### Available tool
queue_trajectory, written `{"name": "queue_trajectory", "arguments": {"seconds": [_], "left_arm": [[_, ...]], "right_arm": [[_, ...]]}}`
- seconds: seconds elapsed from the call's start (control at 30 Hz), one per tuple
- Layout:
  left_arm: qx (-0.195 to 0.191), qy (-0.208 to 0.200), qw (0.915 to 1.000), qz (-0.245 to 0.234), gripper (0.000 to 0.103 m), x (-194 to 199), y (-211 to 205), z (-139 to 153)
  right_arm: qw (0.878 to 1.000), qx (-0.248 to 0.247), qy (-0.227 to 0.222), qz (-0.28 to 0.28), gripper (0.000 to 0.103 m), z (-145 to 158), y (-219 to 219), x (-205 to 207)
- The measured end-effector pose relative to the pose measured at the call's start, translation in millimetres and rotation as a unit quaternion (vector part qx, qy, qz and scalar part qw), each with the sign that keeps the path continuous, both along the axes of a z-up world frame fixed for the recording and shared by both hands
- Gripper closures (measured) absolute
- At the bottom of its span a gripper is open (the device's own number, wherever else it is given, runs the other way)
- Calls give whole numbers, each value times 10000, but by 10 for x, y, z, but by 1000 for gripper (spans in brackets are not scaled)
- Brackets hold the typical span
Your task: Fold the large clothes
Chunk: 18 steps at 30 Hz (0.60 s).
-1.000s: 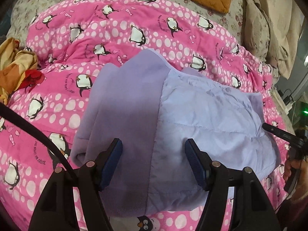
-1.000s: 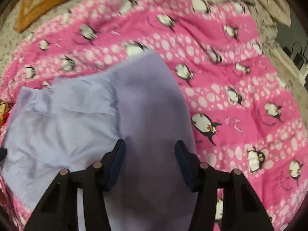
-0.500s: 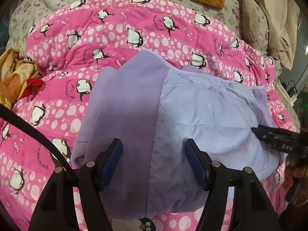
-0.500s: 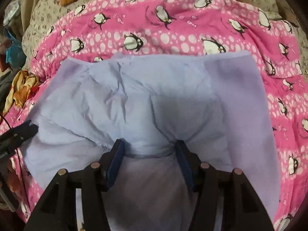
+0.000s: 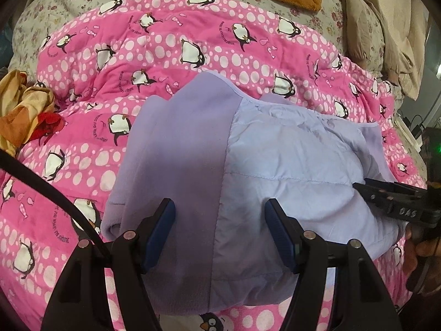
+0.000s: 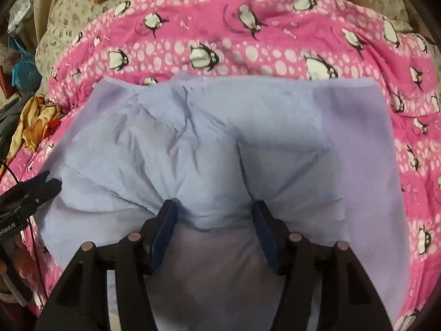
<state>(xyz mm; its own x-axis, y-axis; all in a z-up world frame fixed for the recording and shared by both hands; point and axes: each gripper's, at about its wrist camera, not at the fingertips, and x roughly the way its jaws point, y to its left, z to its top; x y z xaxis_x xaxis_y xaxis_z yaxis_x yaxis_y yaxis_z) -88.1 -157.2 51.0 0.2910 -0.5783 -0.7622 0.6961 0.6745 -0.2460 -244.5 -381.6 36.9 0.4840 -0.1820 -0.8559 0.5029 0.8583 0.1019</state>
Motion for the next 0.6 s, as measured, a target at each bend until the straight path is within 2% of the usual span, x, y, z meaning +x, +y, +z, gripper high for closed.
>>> {"name": "queue_trajectory", "arguments": {"seconds": [0.1, 0.23, 0.47, 0.6], "left_arm": [[19, 2, 10000, 14, 64, -1, -12, -2], [3, -16, 10000, -6, 64, 4, -8, -4], [21, -6, 10000, -11, 64, 4, -5, 10], [41, -27, 10000, -20, 64, -4, -13, 9]], "right_arm": [[9996, 140, -206, -120, 42, 127, -20, -74], [9989, 76, -443, -126, 42, 279, -20, -86], [9996, 91, -246, 40, 42, 157, 86, 53], [9994, 9, -326, 61, 42, 200, 127, 57]]}}
